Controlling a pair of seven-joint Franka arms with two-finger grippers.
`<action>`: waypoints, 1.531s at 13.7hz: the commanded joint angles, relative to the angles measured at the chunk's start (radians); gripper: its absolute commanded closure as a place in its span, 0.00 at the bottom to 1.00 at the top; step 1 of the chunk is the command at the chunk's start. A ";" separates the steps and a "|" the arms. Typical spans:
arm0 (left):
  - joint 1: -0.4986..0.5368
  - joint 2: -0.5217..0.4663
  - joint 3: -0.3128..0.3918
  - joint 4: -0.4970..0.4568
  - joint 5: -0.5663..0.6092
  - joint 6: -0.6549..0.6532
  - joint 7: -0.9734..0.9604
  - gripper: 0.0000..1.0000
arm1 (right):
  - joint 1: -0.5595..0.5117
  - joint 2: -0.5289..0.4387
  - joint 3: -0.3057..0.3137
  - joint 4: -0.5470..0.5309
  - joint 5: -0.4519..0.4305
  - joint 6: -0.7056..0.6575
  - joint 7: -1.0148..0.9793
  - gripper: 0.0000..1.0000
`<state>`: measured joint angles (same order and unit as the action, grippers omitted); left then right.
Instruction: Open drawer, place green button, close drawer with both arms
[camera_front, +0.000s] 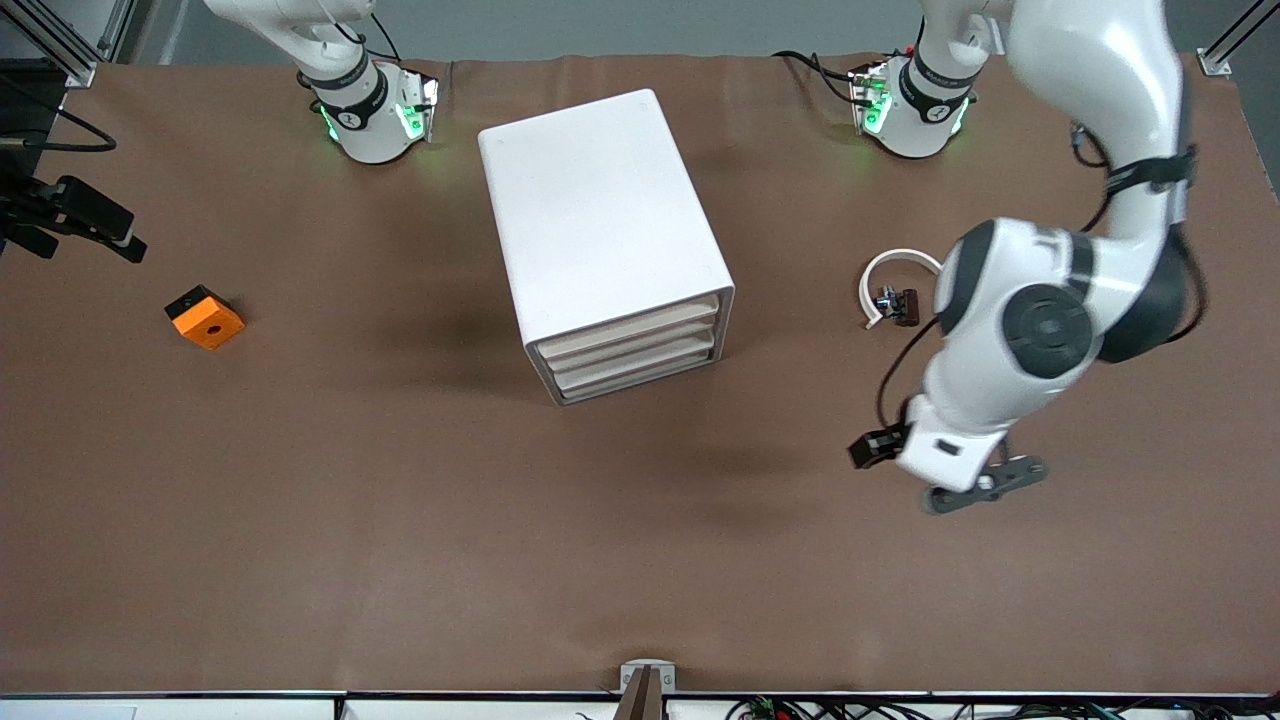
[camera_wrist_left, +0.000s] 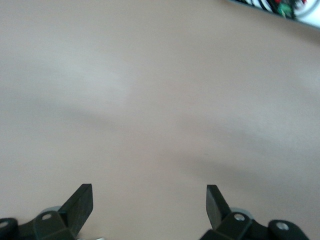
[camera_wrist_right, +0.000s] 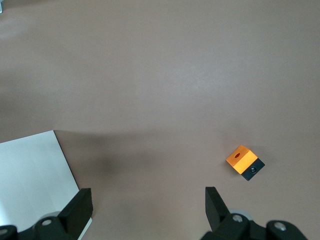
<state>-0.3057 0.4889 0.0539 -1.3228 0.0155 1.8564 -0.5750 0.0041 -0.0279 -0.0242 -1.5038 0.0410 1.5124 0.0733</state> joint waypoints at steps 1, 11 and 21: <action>0.075 -0.123 -0.003 -0.032 0.015 -0.107 0.063 0.00 | -0.016 0.006 0.012 0.020 -0.009 -0.017 0.000 0.00; 0.240 -0.426 -0.014 -0.122 0.011 -0.364 0.385 0.00 | -0.013 0.006 0.015 0.020 -0.058 -0.028 -0.003 0.00; 0.235 -0.553 -0.092 -0.279 0.017 -0.361 0.394 0.00 | -0.015 0.006 0.013 0.019 -0.056 -0.054 -0.004 0.00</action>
<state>-0.0728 -0.0329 0.0066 -1.5580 0.0136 1.4950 -0.1909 0.0040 -0.0273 -0.0228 -1.5034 -0.0070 1.4755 0.0731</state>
